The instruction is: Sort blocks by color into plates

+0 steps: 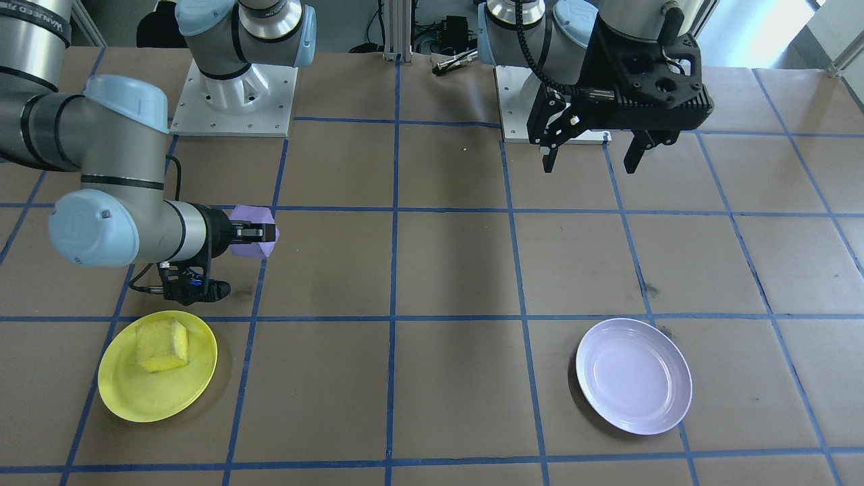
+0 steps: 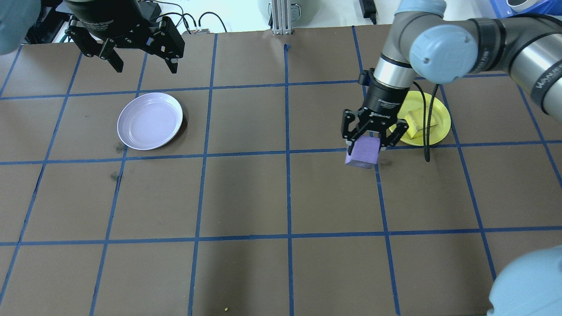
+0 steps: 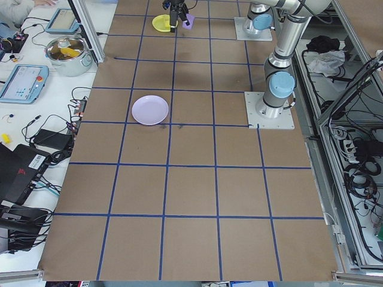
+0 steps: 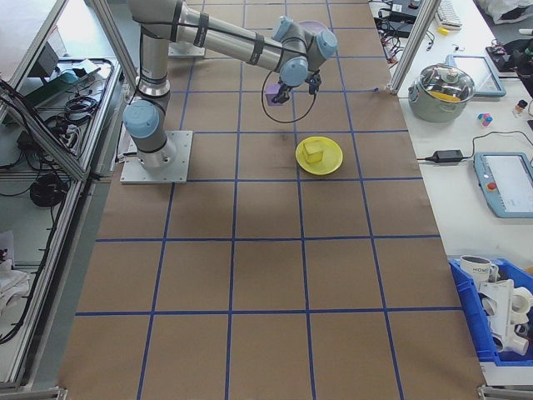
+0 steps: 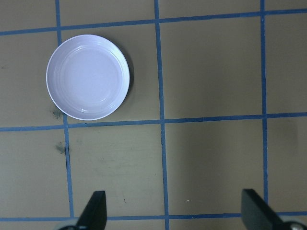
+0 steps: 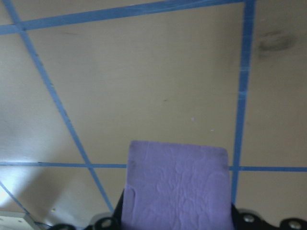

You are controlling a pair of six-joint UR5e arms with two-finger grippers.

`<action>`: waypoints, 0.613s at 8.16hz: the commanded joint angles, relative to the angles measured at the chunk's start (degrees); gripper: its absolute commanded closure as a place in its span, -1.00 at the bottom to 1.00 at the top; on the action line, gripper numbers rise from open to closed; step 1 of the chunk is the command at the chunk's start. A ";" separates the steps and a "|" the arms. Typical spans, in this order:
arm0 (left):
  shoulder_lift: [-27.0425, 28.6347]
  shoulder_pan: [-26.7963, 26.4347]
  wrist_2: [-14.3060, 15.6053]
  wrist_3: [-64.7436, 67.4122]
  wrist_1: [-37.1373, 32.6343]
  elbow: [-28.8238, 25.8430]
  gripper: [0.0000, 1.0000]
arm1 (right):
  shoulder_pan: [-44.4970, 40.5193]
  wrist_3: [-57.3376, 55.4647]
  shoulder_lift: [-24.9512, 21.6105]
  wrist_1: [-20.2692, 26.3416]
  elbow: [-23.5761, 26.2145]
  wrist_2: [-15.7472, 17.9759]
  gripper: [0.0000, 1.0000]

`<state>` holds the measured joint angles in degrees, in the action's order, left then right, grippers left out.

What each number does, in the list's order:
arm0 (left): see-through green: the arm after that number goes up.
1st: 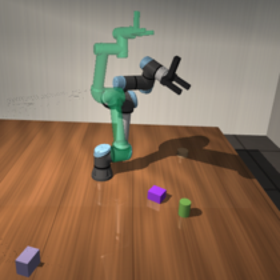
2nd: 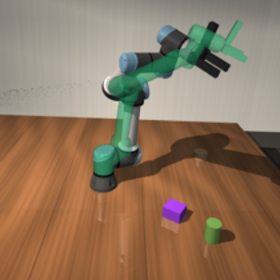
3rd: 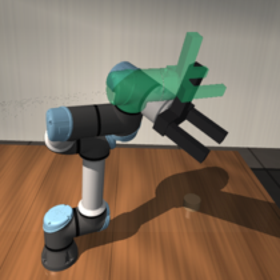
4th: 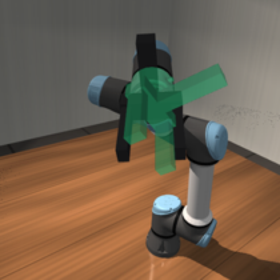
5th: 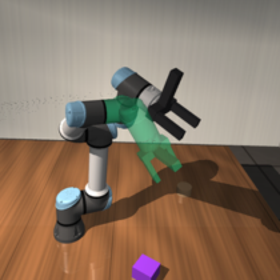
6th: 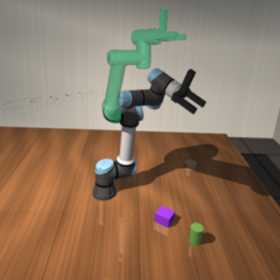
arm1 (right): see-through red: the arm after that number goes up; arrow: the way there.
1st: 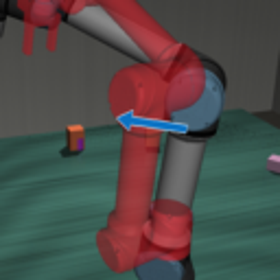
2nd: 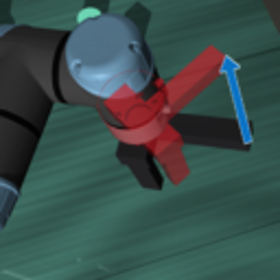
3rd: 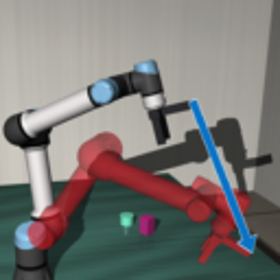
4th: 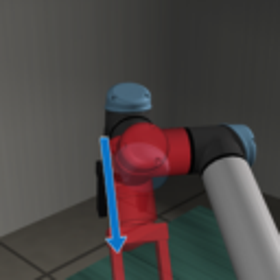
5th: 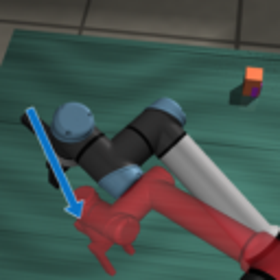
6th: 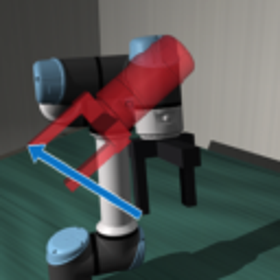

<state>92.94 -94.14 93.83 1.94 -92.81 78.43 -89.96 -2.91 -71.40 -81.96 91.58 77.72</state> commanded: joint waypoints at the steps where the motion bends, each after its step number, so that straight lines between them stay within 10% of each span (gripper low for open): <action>1: -0.13 -0.07 -0.05 -0.01 -0.09 0.06 -1.00 | -9.76 -14.18 1.08 -2.74 -3.50 -10.09 1.00; 5: -0.30 0.01 -0.05 -0.01 -0.09 0.06 -1.00 | -20.50 -31.43 9.41 -16.17 -6.23 -14.95 1.00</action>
<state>92.69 -94.14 93.78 1.93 -92.90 78.48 -106.64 -27.65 -65.91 -92.02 86.47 65.84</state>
